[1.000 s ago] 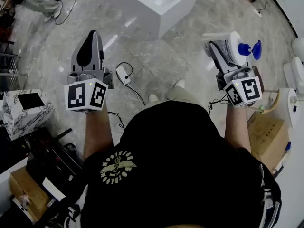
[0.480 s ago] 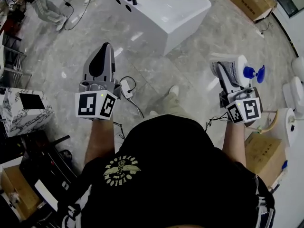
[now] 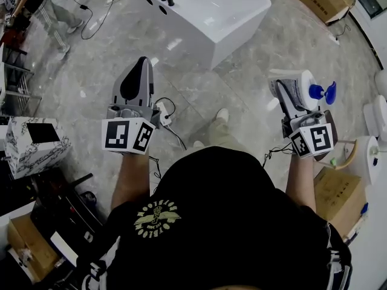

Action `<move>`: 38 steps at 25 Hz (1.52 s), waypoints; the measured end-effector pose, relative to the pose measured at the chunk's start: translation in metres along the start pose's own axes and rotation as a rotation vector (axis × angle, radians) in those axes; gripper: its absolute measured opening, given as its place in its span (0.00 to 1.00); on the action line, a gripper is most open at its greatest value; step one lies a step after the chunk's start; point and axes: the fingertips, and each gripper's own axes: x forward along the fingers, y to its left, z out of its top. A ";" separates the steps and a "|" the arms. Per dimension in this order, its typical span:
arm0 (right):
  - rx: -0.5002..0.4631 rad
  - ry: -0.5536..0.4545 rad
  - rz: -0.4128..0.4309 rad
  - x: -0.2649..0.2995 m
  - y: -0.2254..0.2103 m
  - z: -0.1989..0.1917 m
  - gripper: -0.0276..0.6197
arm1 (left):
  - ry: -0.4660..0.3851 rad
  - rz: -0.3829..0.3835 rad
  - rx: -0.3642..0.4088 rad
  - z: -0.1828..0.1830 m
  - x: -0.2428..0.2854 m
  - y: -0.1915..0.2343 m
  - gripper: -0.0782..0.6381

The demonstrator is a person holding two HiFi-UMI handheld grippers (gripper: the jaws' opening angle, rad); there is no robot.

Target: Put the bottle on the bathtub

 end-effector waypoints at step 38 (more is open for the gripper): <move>0.098 -0.031 0.048 0.152 -0.175 -0.017 0.45 | 0.115 0.037 0.108 -0.036 0.213 0.017 0.12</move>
